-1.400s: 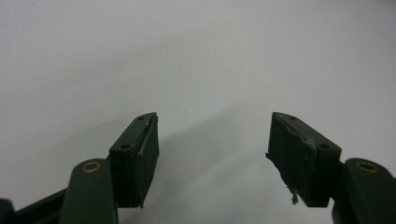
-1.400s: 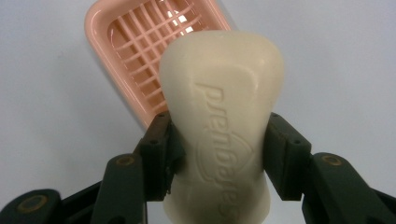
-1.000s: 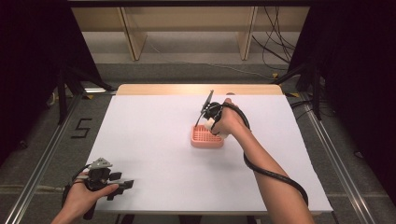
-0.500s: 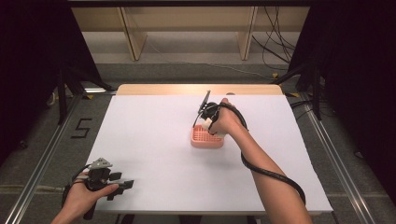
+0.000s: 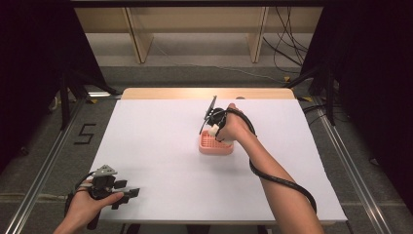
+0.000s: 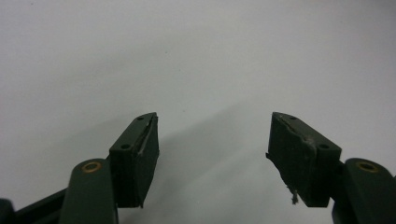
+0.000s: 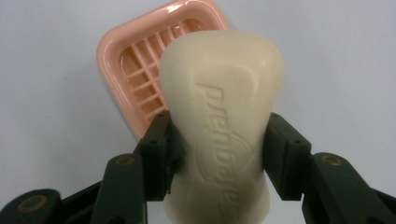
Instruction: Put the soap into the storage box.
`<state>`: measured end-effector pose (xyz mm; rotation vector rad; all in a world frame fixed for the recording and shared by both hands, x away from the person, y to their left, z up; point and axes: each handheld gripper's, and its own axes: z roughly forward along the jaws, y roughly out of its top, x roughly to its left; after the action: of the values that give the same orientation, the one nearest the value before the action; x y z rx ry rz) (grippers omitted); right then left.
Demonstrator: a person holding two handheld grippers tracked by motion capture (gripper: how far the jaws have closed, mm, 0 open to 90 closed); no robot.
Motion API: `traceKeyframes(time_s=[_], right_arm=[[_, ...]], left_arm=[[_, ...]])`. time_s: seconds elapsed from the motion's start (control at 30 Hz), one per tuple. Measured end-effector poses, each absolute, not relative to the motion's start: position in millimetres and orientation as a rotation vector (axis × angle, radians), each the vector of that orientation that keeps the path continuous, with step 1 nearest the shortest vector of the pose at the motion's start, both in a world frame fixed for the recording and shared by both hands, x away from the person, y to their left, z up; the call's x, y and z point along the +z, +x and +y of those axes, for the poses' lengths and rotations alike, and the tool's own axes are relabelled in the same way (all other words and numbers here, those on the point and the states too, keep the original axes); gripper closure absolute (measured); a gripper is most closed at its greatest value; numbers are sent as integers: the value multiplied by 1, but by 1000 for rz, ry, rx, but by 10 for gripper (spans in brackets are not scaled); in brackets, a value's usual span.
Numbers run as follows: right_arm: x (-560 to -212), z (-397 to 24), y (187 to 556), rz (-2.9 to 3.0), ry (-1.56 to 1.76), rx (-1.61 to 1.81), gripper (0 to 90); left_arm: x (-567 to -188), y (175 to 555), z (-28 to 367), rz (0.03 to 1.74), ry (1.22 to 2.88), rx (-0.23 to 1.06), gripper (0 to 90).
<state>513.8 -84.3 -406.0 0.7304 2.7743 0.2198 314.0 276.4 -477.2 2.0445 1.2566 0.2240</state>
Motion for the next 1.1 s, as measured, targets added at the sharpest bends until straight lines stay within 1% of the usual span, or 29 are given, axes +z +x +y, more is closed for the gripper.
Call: traceKeyframes(time_s=[0.33,0.5,0.53,0.67,0.73,1.1], right_arm=[[-411,-81,516,2789,705,228,504],[-412,-77,515,2785,751,251,504],[-412,-78,517,2784,702,231,504],[-413,-75,516,2785,747,236,504],[-414,-75,517,2795,729,242,504],[-416,-74,520,2795,698,231,504]], left_arm=[[-477,314,276,1258,2042,225,333],[-477,314,276,1258,2041,224,333],[-477,314,276,1258,2041,225,333],[-477,314,276,1256,2041,225,333],[-476,314,278,1238,2070,219,333],[-476,314,278,1243,2059,220,333]])
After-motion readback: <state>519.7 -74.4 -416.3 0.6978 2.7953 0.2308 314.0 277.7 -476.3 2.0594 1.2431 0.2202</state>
